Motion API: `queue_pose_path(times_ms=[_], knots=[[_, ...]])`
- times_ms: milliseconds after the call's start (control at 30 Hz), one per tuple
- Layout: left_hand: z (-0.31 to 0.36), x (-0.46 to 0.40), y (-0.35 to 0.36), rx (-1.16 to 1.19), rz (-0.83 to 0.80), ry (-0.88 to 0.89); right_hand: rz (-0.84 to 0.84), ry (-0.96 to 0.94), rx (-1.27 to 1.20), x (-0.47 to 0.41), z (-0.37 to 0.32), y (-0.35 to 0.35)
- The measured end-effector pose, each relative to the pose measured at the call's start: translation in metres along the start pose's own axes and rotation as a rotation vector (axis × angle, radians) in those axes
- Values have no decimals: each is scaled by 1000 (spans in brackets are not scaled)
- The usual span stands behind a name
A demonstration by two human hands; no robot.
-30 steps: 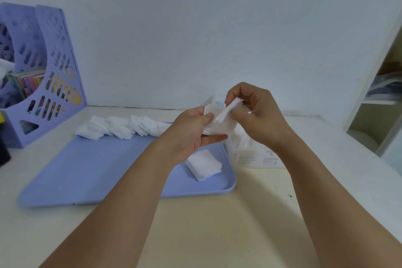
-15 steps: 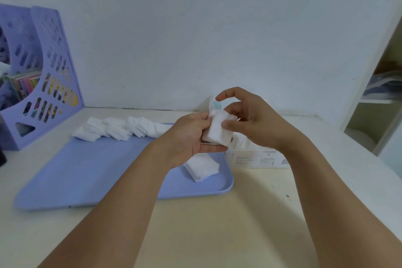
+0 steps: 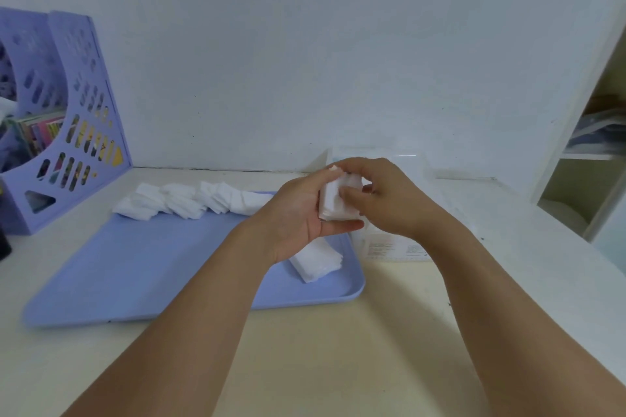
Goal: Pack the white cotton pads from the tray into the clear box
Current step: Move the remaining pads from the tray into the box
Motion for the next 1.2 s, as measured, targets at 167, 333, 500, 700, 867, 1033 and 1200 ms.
queue_pose_path(times_ms=[167,333,500,700,867,1033,1200], knots=[[-3,-3,-9,-13,72,-8,-209,68,-147,4,1,18],[0,-3,-13,-99,95,19,-98,73,-164,1,4,8],[6,-3,-13,-57,146,85,-14,72,-237,2,-1,2],[12,-8,-29,199,276,155,150,164,-201,-2,14,-7],[7,-11,-28,311,286,125,167,167,-269,0,18,-12],[10,-9,-37,219,355,134,181,76,-326,0,10,-30],[2,-6,-24,18,232,12,94,51,-442,2,5,-29]])
Point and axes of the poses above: each hand's wrist, its own x-axis away from the middle knuckle, its own y-axis out of the palm, z = x × y, the point moved 8 cm from there along -x, towards the middle knuckle, and after that the axes turned 1 degree about z, right-handed, at the moved point
